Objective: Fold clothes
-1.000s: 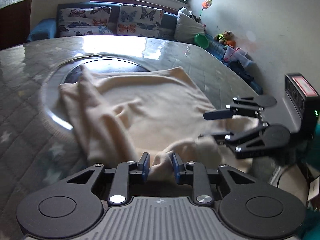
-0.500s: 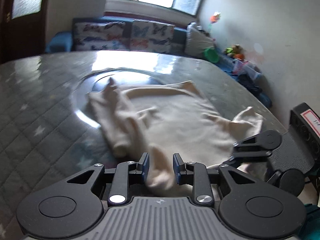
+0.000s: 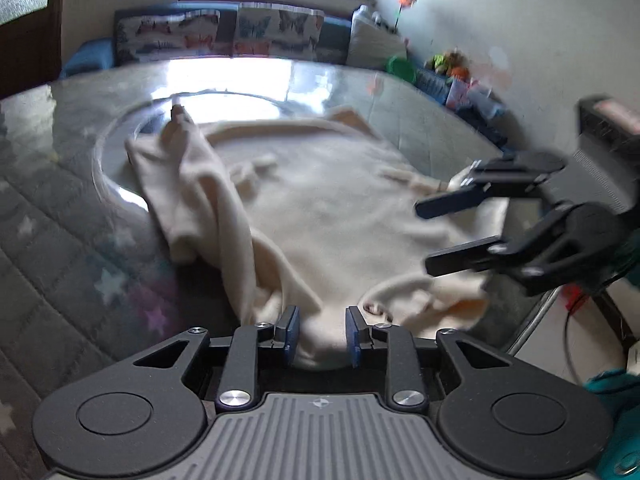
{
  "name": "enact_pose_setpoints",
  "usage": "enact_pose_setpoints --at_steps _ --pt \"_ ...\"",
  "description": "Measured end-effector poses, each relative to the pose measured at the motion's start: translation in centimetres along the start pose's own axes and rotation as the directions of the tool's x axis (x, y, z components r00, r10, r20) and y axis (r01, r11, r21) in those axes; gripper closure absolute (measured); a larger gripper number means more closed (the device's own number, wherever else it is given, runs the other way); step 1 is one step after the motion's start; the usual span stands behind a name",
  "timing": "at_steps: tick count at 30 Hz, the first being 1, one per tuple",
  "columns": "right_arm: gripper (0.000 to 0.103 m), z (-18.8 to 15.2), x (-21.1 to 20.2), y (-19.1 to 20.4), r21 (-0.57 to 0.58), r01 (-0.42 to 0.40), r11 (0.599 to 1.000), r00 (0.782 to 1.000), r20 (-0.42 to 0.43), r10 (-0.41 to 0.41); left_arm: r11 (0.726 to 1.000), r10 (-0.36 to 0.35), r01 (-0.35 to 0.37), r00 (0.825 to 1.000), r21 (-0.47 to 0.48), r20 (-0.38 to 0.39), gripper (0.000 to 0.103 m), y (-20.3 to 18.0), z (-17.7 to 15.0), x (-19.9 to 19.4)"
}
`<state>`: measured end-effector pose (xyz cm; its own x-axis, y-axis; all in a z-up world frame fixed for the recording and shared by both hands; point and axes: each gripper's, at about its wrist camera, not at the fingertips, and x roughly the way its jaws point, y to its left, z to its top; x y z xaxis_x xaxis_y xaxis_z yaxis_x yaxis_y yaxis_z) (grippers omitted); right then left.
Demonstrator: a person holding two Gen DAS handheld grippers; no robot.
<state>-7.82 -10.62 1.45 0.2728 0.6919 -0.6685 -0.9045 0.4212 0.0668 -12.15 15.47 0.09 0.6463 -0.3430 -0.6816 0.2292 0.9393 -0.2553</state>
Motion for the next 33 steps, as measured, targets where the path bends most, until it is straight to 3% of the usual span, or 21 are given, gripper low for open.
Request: enact_pose_setpoints --at_steps 4,9,15,21,25,27,31,33 --pt "0.049 -0.2 1.1 -1.4 0.046 0.045 0.998 0.999 -0.004 -0.045 0.996 0.079 -0.076 0.992 -0.041 0.097 0.059 1.0 3.6 -0.4" --pt "0.049 -1.1 2.2 -2.7 0.089 0.061 0.994 0.998 -0.025 -0.059 0.965 0.233 -0.209 0.961 -0.156 0.150 0.059 4.7 7.9 2.3" --pt "0.045 -1.5 2.1 -3.1 0.108 0.047 0.993 0.999 -0.021 -0.045 0.925 0.345 -0.322 0.934 -0.202 0.094 0.063 8.9 10.0 6.5" --pt "0.043 -1.6 2.1 -3.3 0.123 0.036 0.992 0.999 -0.013 -0.034 0.898 0.396 -0.377 0.917 -0.227 0.043 0.063 10.0 10.1 8.7" --pt "0.042 -1.6 2.2 -3.3 0.130 0.032 0.991 0.999 -0.009 -0.031 0.926 0.335 -0.304 0.936 -0.223 0.113 0.063 8.6 10.4 7.5" --pt "0.041 -1.6 2.3 -3.3 0.128 0.031 0.991 1.000 -0.007 -0.031 0.942 0.285 -0.257 0.952 -0.214 0.110 0.063 8.0 10.7 7.5" --pt "0.040 -1.6 2.4 -3.3 0.125 0.033 0.992 0.999 -0.006 -0.032 0.953 0.257 -0.238 0.963 -0.188 0.081 0.063 7.2 10.8 8.6" --pt "0.040 -1.6 2.4 -3.2 0.126 0.033 0.992 0.999 -0.005 -0.033 0.952 0.261 -0.245 0.963 -0.185 0.069 0.069 7.3 10.6 8.8"
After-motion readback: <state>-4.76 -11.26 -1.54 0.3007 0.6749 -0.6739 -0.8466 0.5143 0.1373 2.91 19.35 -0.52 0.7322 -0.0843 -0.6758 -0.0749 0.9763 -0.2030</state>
